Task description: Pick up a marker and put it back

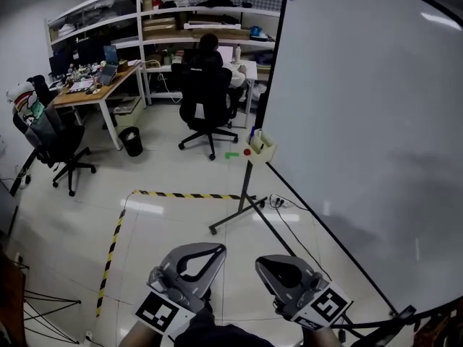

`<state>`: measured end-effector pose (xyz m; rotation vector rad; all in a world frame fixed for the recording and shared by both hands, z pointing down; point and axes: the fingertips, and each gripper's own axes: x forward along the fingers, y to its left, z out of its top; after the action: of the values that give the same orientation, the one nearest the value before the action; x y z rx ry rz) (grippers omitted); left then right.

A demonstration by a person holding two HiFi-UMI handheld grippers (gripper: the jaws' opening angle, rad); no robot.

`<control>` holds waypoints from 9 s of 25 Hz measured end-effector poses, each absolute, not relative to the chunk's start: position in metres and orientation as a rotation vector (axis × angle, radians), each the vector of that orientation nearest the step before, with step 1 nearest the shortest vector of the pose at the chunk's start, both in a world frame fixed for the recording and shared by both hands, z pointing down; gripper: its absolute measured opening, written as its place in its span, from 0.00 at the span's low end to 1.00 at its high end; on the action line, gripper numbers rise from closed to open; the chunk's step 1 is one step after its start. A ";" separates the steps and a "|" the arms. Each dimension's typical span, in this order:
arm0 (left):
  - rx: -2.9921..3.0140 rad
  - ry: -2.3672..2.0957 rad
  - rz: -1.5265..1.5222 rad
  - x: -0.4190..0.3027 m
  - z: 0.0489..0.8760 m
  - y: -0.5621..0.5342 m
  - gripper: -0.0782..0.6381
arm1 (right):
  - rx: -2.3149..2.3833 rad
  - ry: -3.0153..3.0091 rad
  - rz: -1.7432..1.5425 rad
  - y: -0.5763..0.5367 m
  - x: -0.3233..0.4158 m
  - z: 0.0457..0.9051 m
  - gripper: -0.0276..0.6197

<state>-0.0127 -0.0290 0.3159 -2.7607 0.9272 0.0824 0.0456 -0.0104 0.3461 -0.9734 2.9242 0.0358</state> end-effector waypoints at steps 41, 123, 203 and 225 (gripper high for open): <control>-2.986 0.579 -0.149 0.116 0.421 -0.540 0.19 | -1.247 2.844 -0.140 -0.444 0.123 0.384 0.04; -2.888 0.871 -0.121 0.071 0.313 -0.508 0.17 | -1.276 2.797 0.062 -0.471 0.124 0.331 0.04; -2.977 0.842 0.072 -0.099 0.323 0.166 0.17 | -1.200 3.050 0.073 0.164 -0.046 0.362 0.04; -2.944 0.808 0.090 -0.056 0.320 0.221 0.17 | -1.222 3.011 0.004 0.224 0.002 0.368 0.04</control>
<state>-0.0563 0.2209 0.3200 -2.9442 0.8082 0.0904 0.0016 0.2244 0.3681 -1.2215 3.0106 0.0038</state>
